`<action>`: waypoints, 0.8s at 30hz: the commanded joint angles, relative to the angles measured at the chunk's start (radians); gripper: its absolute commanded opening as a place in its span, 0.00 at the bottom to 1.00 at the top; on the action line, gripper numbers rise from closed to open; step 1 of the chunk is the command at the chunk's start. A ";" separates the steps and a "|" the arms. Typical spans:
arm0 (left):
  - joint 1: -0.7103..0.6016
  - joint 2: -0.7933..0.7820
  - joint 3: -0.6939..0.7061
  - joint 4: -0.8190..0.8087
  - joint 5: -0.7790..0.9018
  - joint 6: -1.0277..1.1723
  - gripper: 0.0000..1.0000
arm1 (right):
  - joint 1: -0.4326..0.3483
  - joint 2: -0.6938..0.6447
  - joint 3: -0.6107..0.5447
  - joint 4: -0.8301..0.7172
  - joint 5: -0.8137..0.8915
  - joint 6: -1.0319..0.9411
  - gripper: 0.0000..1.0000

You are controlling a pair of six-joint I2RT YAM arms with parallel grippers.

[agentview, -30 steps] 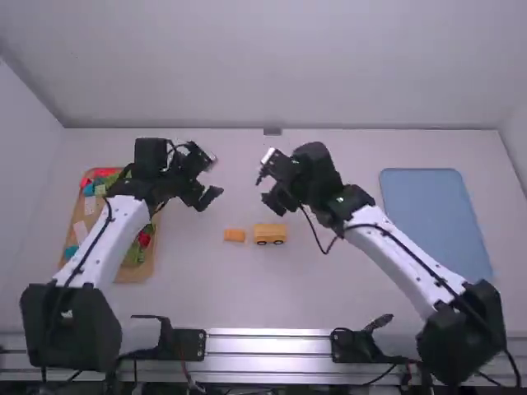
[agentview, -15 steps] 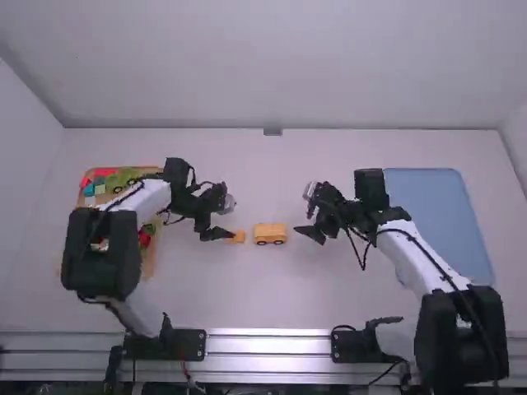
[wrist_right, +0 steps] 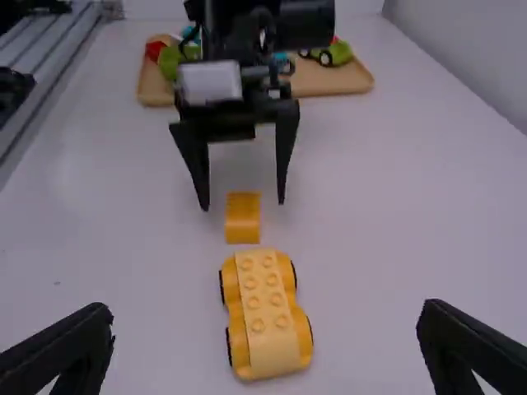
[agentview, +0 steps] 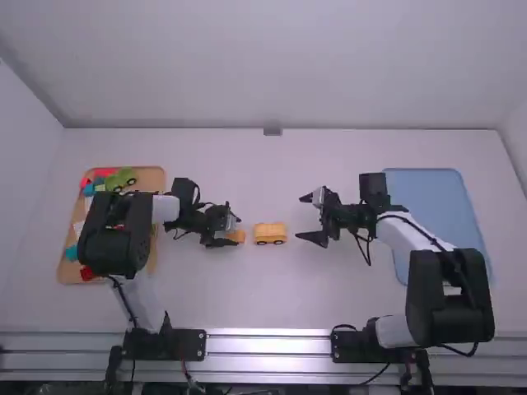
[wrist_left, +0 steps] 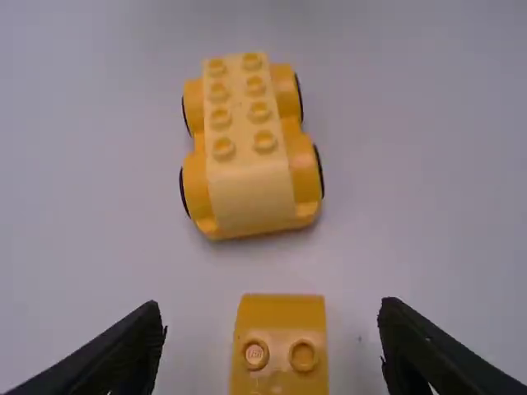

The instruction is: Assemble lego blocks to make yellow taxi

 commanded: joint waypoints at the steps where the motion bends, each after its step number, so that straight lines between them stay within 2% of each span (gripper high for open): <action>1: 0.018 0.021 -0.049 0.080 0.033 -0.137 0.68 | 0.011 0.007 -0.008 0.011 -0.046 0.016 0.99; 4: 0.053 0.029 -0.094 0.183 0.050 -0.204 0.68 | 0.026 0.006 -0.008 0.018 -0.046 0.016 0.99; 10: 0.131 0.062 -0.130 0.193 0.146 -0.122 0.73 | 0.027 0.006 -0.008 0.020 -0.047 0.016 0.99; 16: 0.115 0.103 -0.096 0.192 0.142 -0.126 0.74 | 0.027 0.006 -0.008 0.038 -0.070 0.017 0.99; 19: 0.097 0.137 -0.063 0.177 0.135 -0.125 0.70 | 0.027 0.006 -0.008 0.041 -0.082 0.016 0.99; 20: 0.093 0.147 -0.056 0.173 0.136 -0.126 0.66 | 0.027 0.006 -0.008 0.041 -0.089 0.017 0.99; 21: 0.092 0.152 -0.055 0.169 0.134 -0.124 0.53 | 0.027 0.006 -0.008 0.041 -0.092 0.017 0.99; 22: 0.092 0.153 -0.055 0.169 0.135 -0.124 0.51 | 0.027 0.006 -0.008 0.041 -0.091 0.017 0.99; 23: 0.092 0.153 -0.059 0.170 0.137 -0.108 0.38 | 0.027 0.006 -0.008 0.041 -0.089 0.017 0.99; 24: 0.093 0.153 -0.062 0.169 0.138 -0.087 0.33 | 0.027 0.006 -0.008 0.041 -0.088 0.017 0.99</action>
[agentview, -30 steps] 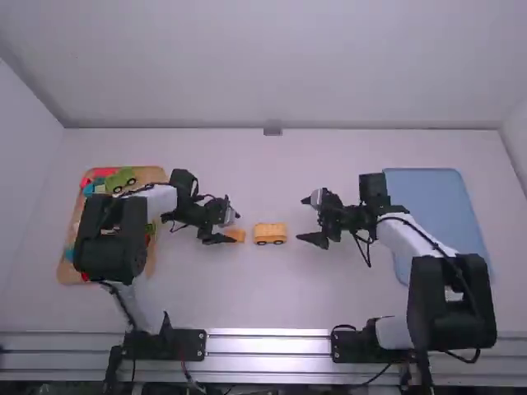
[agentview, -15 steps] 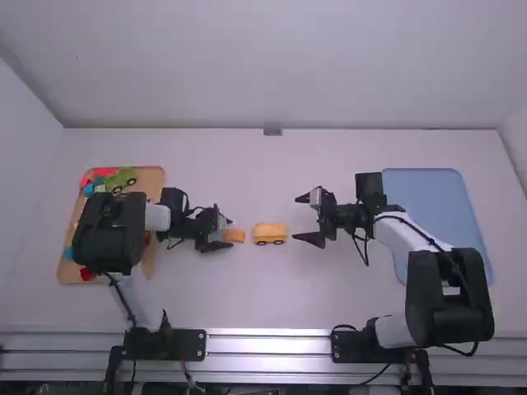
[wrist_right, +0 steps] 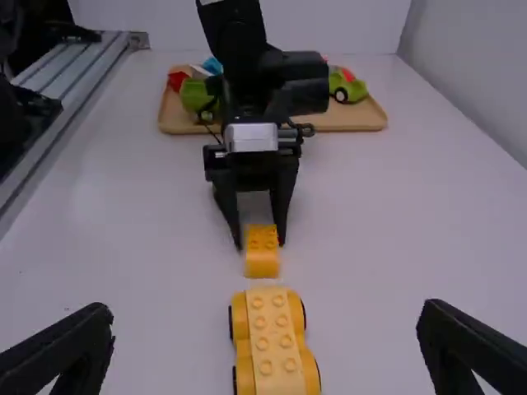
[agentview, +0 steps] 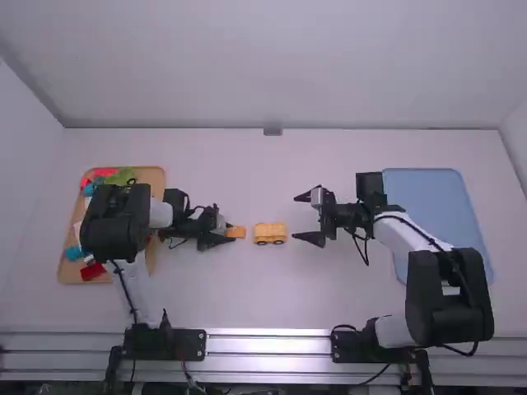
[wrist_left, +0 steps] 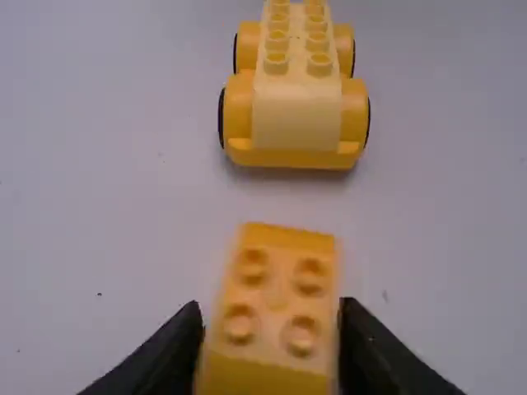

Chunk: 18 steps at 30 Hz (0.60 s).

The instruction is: Assemble lego blocks to make yellow taxi

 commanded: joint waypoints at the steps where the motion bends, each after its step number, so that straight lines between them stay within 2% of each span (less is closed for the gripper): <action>1: -0.002 0.019 -0.008 -0.012 0.015 0.043 0.32 | 0.000 0.006 -0.008 -0.001 -0.024 0.003 0.99; 2: -0.003 0.019 -0.012 -0.012 0.015 0.063 0.26 | 0.000 0.006 -0.008 0.000 -0.024 0.003 0.99; 7: 0.003 0.016 -0.017 -0.023 0.078 0.058 0.24 | -0.001 0.006 -0.008 -0.001 -0.024 0.002 0.99; 10: 0.005 -0.006 -0.017 -0.043 0.121 0.055 0.15 | -0.016 0.006 -0.008 0.002 -0.025 -0.006 0.99; 15: 0.005 -0.092 -0.016 -0.102 0.123 0.051 0.15 | -0.029 0.007 -0.009 -0.005 0.019 0.021 0.99; 18: -0.011 -0.186 -0.017 -0.165 0.118 0.050 0.15 | 0.007 0.035 -0.028 0.007 0.158 0.016 0.99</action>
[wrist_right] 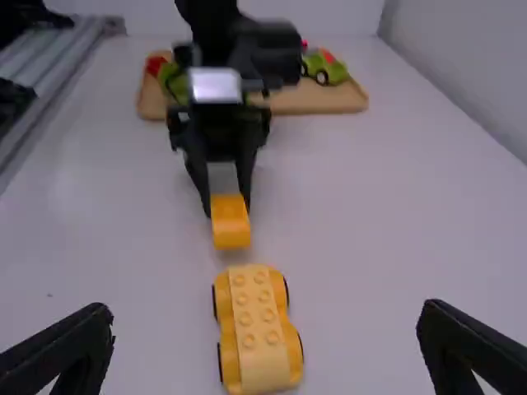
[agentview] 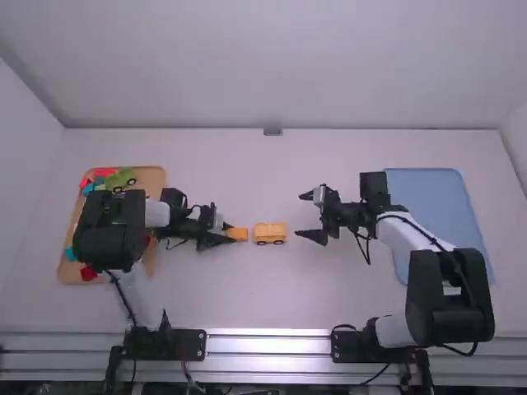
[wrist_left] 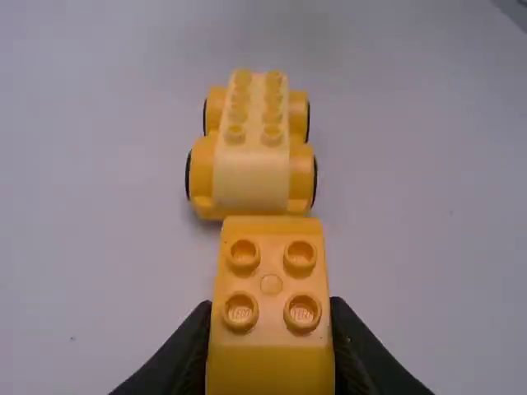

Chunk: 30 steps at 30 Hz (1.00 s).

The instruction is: Assemble lego blocks to make yellow taxi

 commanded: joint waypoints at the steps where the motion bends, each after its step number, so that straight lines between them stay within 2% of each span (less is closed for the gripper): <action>1: -0.016 -0.103 -0.005 -0.027 0.040 0.015 0.15 | 0.043 0.046 -0.032 0.013 0.108 0.005 0.99; 6: -0.054 -0.189 -0.005 -0.032 0.030 -0.033 0.15 | 0.119 0.192 -0.070 0.188 0.116 0.034 0.99; 10: -0.109 -0.196 -0.005 0.081 -0.018 -0.225 0.13 | 0.134 0.342 -0.089 0.429 0.037 0.072 0.99; 15: -0.181 -0.185 -0.005 0.191 -0.066 -0.366 0.12 | 0.140 0.453 -0.087 0.588 -0.002 0.081 0.99; 18: -0.219 -0.181 -0.005 0.218 -0.118 -0.414 0.12 | 0.140 0.492 -0.071 0.631 0.003 0.130 0.99; 24: -0.270 -0.174 -0.027 0.266 -0.133 -0.431 0.09 | 0.143 0.560 -0.013 0.621 0.005 0.129 0.99; 30: -0.270 -0.174 -0.082 0.409 -0.134 -0.567 0.09 | 0.197 0.619 0.043 0.618 0.017 0.103 0.99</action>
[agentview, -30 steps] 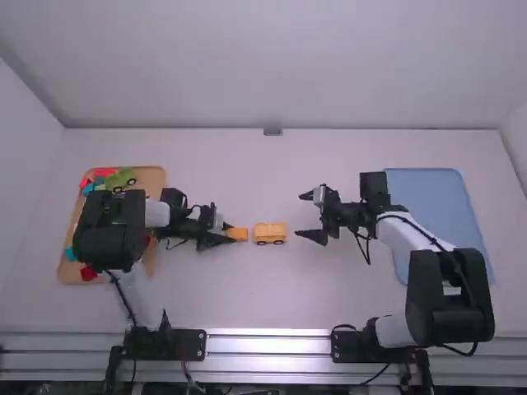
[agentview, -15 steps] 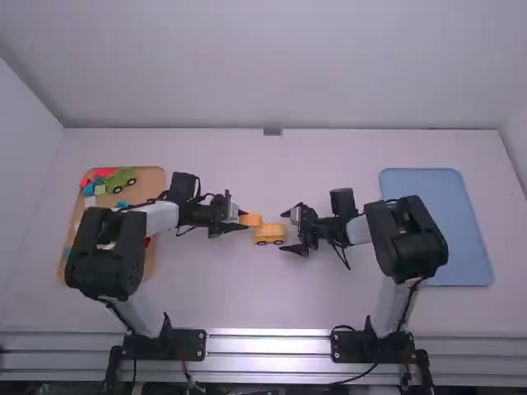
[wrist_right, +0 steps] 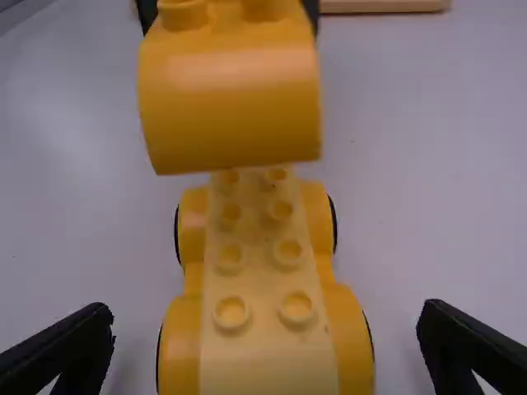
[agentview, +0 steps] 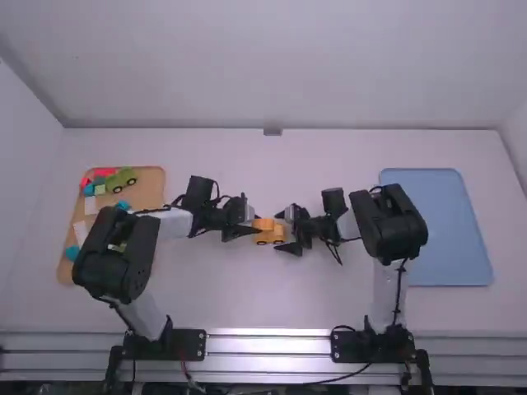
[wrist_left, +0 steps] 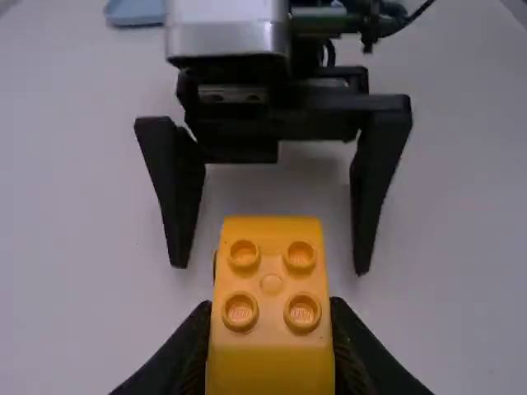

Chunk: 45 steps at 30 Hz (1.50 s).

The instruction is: Assemble lego blocks to make yellow taxi

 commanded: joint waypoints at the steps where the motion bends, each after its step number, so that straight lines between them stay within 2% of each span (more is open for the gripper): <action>1: 0.000 0.012 -0.035 0.043 0.012 -0.105 0.09 | 0.024 0.030 0.030 -0.002 -0.006 -0.009 0.99; 4: 0.000 0.012 -0.069 0.108 0.013 -0.109 0.10 | 0.035 0.034 0.033 0.002 -0.004 -0.016 0.97; 10: 0.000 0.015 -0.097 0.146 0.012 -0.109 0.09 | 0.033 0.034 0.031 -0.006 0.037 -0.016 0.83; 20: 0.000 0.152 -0.010 0.167 0.037 -0.169 0.07 | 0.031 0.034 0.032 -0.006 0.039 -0.013 0.47; 25: 0.000 0.174 0.010 0.160 0.068 -0.116 0.03 | 0.036 0.034 0.032 -0.021 0.039 -0.017 0.44; 32: -0.022 0.174 0.008 0.160 0.064 -0.115 0.04 | 0.038 0.034 0.032 -0.024 0.040 -0.016 0.39; 38: -0.080 0.199 0.009 0.165 -0.065 -0.117 0.02 | 0.040 0.034 0.032 -0.024 0.040 -0.016 0.38; 45: -0.077 0.206 0.009 0.112 -0.094 -0.116 0.02 | 0.038 0.034 0.032 -0.024 0.040 -0.016 0.38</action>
